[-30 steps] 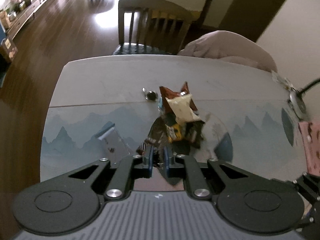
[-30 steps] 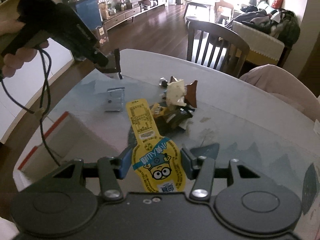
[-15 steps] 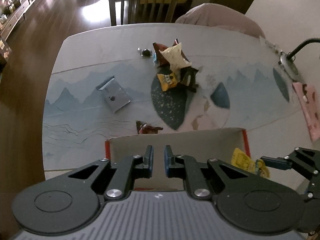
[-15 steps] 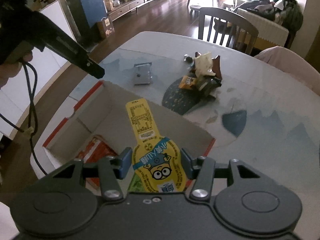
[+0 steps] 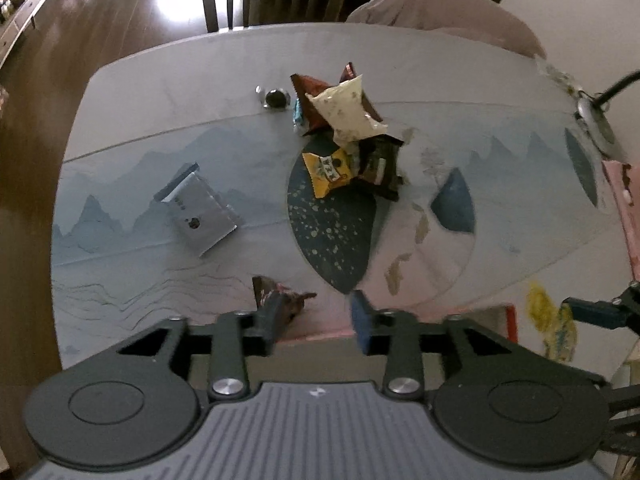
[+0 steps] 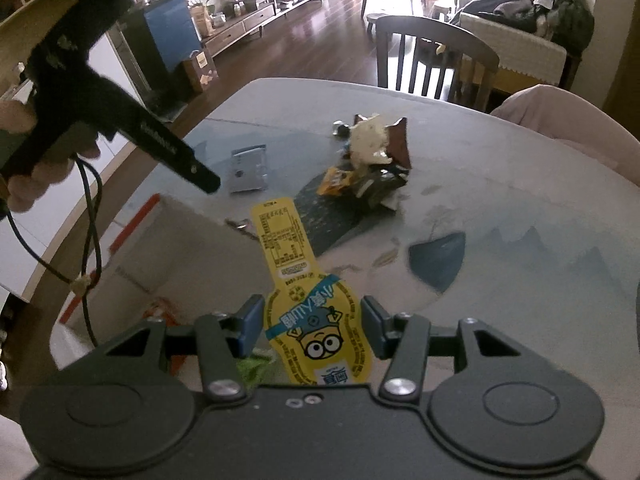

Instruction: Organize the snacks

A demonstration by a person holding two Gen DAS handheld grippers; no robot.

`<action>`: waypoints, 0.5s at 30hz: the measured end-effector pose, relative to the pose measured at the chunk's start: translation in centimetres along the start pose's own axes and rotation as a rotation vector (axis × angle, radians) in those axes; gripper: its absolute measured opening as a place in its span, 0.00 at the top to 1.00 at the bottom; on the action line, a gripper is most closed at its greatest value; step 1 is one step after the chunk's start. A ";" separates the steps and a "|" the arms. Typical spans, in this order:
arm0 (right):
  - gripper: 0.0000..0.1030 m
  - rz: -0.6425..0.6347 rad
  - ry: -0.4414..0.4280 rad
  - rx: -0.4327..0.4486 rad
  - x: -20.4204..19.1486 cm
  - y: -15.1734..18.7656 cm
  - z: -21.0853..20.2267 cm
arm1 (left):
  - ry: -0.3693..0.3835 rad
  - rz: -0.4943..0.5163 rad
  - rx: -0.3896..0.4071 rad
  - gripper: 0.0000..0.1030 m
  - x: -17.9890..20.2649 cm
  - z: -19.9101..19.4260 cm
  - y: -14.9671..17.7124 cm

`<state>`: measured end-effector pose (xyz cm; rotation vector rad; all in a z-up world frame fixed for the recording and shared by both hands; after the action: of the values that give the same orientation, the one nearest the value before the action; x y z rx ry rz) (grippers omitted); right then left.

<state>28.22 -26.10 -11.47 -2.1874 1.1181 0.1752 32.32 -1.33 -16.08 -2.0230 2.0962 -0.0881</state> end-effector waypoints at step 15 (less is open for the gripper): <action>0.50 -0.014 -0.100 -0.086 6.1 -3.6 5.2 | -0.051 -0.061 -0.382 0.29 -1.0 12.5 -0.4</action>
<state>35.67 -25.53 -16.05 -2.2347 1.0568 0.3288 35.30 1.04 -28.08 -2.2674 2.1488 0.3774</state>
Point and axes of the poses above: each gripper's, at about its wrist camera, not at the fingertips, and z roughly the way its jaws point, x to its right, y to its underside, the point moved 8 cm from there along z, roughly the way its jaws point, and after that the axes turned 15 degrees about -y, right-handed, at the moved point
